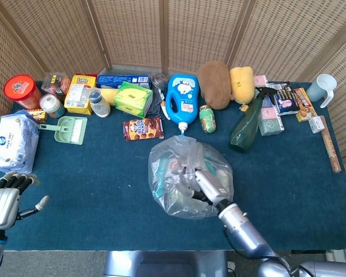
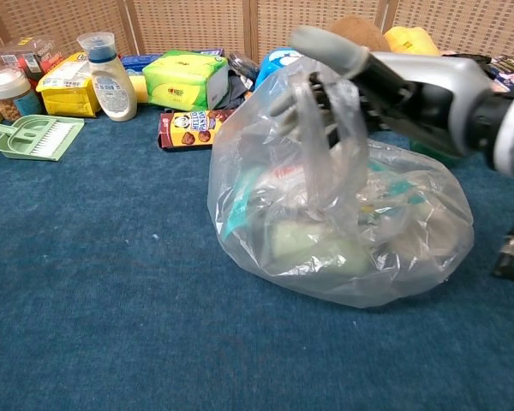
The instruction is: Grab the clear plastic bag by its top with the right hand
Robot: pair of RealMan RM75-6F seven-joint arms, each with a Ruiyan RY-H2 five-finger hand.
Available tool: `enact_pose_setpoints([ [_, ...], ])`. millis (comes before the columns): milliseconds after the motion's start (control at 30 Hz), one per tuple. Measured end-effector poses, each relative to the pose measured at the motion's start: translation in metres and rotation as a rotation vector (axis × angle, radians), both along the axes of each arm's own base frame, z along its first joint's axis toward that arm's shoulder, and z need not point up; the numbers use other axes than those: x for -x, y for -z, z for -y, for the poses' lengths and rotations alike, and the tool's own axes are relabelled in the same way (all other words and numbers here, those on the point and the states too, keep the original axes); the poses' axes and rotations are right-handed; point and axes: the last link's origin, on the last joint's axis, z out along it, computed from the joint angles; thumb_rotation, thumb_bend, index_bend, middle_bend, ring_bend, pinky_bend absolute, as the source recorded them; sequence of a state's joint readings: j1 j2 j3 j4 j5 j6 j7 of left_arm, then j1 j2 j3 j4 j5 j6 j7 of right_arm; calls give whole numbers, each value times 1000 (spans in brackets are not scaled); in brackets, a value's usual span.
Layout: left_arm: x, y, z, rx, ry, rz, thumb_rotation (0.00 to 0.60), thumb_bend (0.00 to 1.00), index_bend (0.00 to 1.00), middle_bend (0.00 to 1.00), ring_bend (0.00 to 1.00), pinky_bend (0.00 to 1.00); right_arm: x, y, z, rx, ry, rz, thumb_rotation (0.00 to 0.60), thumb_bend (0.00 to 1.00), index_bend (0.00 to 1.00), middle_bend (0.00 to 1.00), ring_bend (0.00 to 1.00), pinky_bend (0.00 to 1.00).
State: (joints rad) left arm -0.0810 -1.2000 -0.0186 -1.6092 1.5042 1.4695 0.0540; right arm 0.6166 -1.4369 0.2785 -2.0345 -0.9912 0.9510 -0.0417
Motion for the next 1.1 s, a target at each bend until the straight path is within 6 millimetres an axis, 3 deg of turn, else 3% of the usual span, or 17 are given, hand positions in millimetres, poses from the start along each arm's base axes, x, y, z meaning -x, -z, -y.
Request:
enact_pose_setpoints([
  [333,11,2,-1,4,-14,11,0,211,391,315,232,131,-35,9,-4,-151,110,230,4,218,289,296,239,237],
  [633,16,5,-1,12,-26,18,0,211,391,315,231,132,-63,-6,4,-259,245,545,6,219,353,366,291,242],
  [733,18,6,-1,14,-29,19,0,211,391,315,231,131,-69,-18,9,-279,295,667,6,219,362,379,314,256],
  [933,15,6,-2,17,-15,20,0,212,390,315,231,131,-77,-62,21,-303,416,946,4,220,375,398,348,295],
  [1000,14,6,-2,16,-14,21,0,211,390,315,232,132,-76,-79,24,-317,453,1016,5,221,383,409,371,349],
  [1100,14,6,-1,17,-19,24,0,211,390,316,232,132,-74,-104,30,-331,505,1112,6,247,409,450,459,511],
])
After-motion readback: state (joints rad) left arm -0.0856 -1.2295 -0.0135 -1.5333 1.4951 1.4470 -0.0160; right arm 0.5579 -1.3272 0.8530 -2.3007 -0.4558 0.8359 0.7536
